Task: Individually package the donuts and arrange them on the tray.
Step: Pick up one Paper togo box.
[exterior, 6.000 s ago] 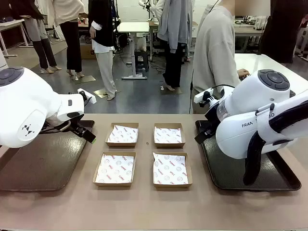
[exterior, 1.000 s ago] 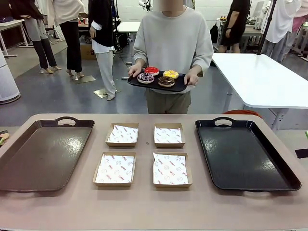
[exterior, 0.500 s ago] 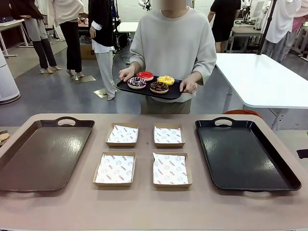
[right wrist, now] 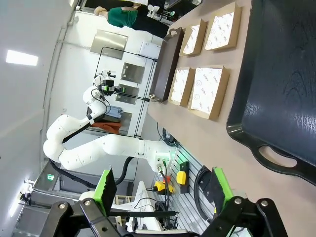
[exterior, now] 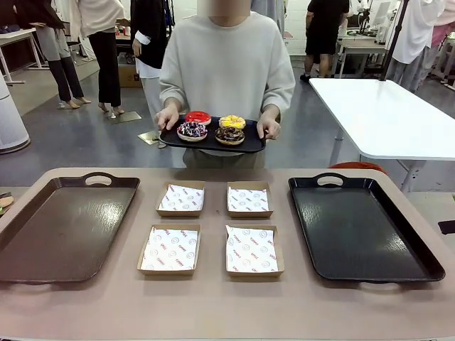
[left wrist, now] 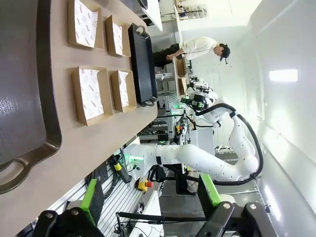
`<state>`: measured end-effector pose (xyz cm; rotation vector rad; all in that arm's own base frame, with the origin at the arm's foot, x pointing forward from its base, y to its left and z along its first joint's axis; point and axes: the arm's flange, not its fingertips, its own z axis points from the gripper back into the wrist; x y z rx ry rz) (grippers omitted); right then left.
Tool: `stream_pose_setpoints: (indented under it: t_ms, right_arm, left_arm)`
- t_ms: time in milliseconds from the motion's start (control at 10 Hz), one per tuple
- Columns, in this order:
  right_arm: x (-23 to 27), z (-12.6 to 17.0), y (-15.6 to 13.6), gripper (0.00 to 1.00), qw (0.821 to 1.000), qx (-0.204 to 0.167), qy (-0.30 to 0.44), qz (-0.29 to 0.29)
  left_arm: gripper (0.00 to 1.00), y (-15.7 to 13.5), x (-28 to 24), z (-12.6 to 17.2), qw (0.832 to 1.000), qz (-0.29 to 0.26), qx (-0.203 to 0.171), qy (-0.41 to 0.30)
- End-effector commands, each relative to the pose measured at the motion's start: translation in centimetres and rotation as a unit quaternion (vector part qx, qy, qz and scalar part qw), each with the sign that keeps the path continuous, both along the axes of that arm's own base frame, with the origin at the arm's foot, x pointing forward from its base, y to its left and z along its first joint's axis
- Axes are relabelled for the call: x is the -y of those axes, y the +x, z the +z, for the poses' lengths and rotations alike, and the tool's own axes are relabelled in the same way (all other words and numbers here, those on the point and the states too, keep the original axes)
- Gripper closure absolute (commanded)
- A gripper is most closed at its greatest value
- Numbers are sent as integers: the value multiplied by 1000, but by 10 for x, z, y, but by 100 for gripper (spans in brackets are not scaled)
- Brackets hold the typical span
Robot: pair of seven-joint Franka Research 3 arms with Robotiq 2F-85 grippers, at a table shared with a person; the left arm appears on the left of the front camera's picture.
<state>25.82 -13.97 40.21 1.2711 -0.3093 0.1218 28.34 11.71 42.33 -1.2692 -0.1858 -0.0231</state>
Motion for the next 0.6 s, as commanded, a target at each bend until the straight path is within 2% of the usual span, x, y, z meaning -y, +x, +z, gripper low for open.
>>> stream_pose_setpoints:
  t_ms: [0,500]
  right_arm:
    - [0,-1,-1,0,1000,4,5,-1]
    - [0,-1,-1,0,1000,4,5,-1]
  left_arm:
    - [0,-2,0,1,1000,1,8,-8]
    - [0,-2,0,1,1000,1,8,-8]
